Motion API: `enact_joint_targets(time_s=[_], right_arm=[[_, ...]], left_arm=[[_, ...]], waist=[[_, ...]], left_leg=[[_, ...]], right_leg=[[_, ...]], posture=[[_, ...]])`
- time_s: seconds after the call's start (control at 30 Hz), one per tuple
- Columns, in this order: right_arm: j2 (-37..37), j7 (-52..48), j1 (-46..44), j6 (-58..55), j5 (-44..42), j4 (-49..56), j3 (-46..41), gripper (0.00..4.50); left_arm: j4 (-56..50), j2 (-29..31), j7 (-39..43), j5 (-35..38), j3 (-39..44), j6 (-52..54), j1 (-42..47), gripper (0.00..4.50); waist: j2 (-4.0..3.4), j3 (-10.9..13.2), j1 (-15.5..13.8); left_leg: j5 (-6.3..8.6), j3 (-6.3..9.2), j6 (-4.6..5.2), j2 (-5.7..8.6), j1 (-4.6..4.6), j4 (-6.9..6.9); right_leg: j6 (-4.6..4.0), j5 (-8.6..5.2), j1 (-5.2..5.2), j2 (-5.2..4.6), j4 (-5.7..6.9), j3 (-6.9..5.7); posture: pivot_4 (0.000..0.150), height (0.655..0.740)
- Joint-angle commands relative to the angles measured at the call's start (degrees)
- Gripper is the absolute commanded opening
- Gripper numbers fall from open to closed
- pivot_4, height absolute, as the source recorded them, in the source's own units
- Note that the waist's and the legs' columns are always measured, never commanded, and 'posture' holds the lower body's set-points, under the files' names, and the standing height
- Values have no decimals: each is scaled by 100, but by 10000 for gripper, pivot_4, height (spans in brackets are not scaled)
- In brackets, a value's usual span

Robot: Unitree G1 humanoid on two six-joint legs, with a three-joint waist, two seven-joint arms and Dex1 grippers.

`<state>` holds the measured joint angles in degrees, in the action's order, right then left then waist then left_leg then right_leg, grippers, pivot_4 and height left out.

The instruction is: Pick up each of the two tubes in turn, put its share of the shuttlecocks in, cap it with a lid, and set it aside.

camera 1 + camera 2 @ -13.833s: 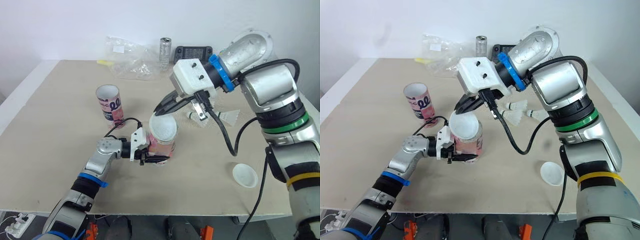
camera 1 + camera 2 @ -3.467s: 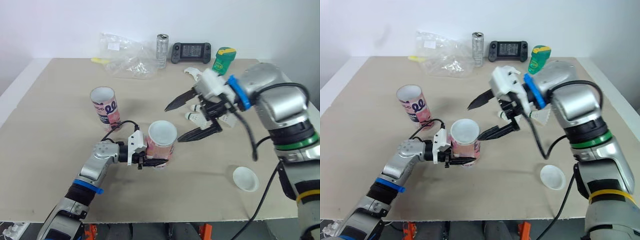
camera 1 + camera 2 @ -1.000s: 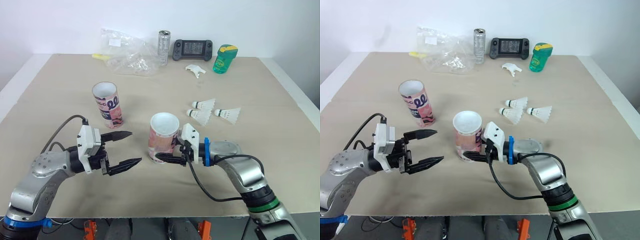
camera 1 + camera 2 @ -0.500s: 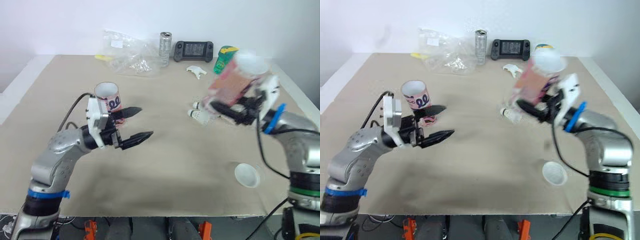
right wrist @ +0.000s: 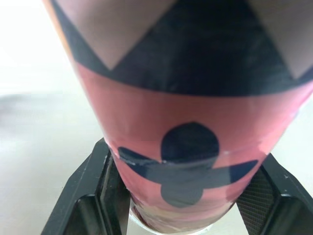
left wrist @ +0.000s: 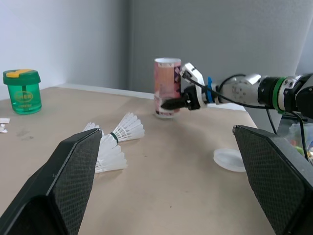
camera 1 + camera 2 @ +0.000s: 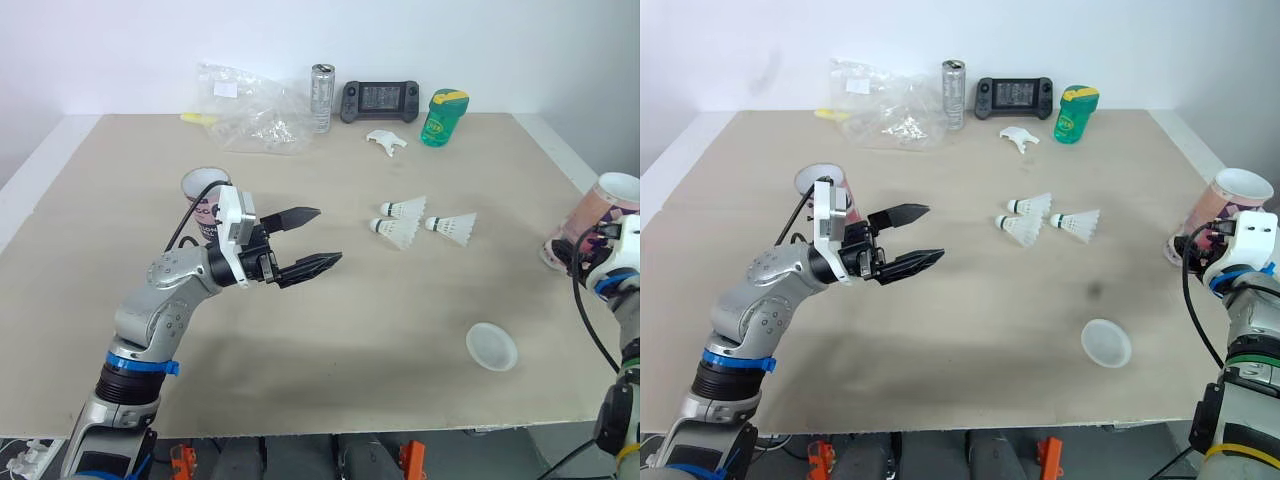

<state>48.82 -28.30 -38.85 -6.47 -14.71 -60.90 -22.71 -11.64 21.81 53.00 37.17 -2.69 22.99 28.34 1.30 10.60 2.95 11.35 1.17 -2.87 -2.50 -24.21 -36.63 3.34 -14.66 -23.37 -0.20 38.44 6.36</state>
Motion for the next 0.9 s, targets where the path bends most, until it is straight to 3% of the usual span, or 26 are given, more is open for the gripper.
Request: enact_joint_targets(time_s=[0.03, 0.07, 0.1, 0.53, 0.9], right_arm=[[-40, -92, -140, 218, -155, -322, -208, 37838], [-56, -190, -139, 188, -201, -382, -233, 42671], [-72, -235, -115, 125, -205, -446, -216, 44559], [208, -882, 381, -364, -139, -437, -75, 44559], [873, -2643, 1959, -1592, -589, 1429, -206, 44559]], left_arm=[[-72, -45, -51, 70, 160, -46, 130, 45000], [-71, -50, -47, 58, 161, -50, 136, 45000], [-76, -50, -43, 39, 158, -61, 128, 45000], [-332, 174, 18, -88, 205, -149, -414, 45000], [-881, 716, -137, -61, 797, -208, -1707, 45000]], waist=[[0, 0, 5], [0, 0, 5], [0, 0, 5], [3, -3, -11], [3, -6, -25]], left_leg=[[0, -1, 0, 0, 1, -1], [-1, 0, 2, 0, 1, -2], [-3, 0, 4, 0, 1, -2], [-4, 2, 5, -2, 6, -1], [-2, 4, 7, -5, 11, 1]], right_leg=[[3, 2, 1, 1, -1, 1], [6, 3, 3, 1, -4, 1], [10, 6, 4, 1, -5, 1], [15, 9, 16, 2, -17, -1], [31, -4, 22, 3, -23, -3]], posture=[[1500, 7236], [1500, 7236], [1500, 7236], [1500, 7236], [1500, 7236]])
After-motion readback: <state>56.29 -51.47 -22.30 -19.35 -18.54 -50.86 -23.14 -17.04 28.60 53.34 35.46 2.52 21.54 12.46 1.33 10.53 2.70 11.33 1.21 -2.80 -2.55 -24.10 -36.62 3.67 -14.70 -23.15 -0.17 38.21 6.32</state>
